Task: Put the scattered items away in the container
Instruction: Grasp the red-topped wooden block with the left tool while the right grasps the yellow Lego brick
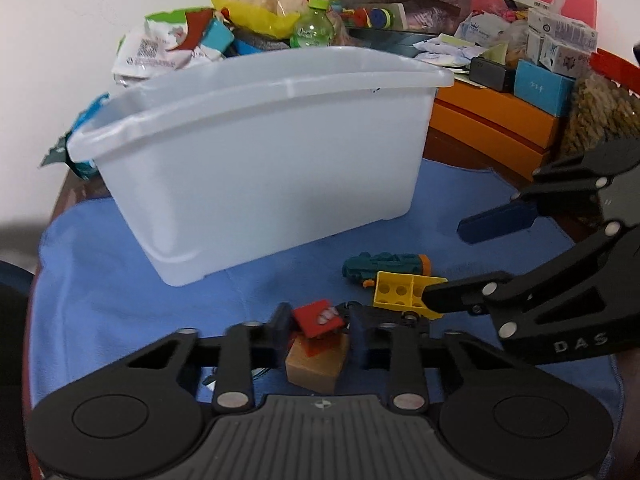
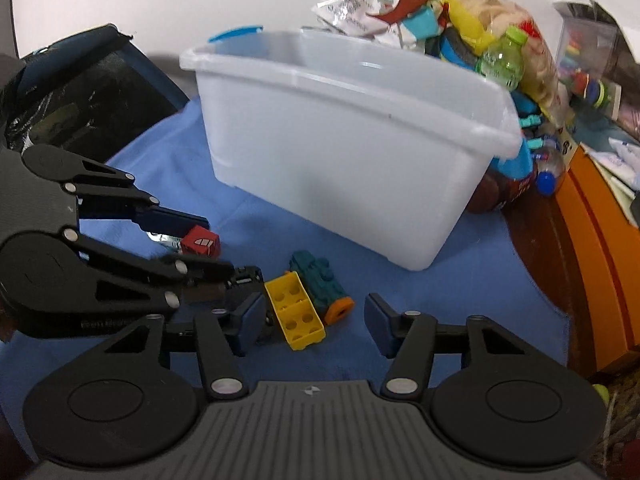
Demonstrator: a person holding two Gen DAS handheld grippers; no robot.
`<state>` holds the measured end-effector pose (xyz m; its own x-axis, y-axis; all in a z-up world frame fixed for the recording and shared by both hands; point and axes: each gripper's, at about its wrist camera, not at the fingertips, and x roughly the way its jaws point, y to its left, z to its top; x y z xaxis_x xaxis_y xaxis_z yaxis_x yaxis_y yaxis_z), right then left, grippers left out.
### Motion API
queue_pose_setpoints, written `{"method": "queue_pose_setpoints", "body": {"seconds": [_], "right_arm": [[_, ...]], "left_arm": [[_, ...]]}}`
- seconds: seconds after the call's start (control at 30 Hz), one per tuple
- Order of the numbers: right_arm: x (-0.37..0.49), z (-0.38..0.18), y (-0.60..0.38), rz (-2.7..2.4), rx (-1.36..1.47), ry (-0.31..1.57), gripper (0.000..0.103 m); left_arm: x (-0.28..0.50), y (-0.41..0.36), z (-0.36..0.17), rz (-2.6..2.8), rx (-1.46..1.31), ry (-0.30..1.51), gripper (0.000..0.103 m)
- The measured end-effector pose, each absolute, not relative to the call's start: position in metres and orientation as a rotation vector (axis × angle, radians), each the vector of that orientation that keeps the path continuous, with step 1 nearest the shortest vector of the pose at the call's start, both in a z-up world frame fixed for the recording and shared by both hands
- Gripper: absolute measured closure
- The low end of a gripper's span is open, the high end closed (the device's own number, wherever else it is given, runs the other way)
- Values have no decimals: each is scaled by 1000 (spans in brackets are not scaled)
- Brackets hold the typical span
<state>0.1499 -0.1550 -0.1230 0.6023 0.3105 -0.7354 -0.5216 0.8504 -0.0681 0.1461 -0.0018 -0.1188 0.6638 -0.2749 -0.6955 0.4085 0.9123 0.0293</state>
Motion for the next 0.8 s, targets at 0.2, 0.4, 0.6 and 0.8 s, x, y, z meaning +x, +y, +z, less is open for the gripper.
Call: {"method": "queue_pose_setpoints", "body": {"seconds": [0.2, 0.4, 0.6, 0.8], "right_arm": [[153, -138, -156, 509, -296, 831, 53], [157, -145, -149, 537, -283, 838, 60], [159, -143, -143, 514, -302, 860, 69], [148, -143, -148, 513, -319, 879, 72]], "left_arm": [[140, 4, -117, -399, 200, 744, 74], [138, 10, -107, -399, 175, 724, 74], [134, 12, -106, -402, 163, 723, 74], [127, 12, -103, -409, 167, 711, 74]]}}
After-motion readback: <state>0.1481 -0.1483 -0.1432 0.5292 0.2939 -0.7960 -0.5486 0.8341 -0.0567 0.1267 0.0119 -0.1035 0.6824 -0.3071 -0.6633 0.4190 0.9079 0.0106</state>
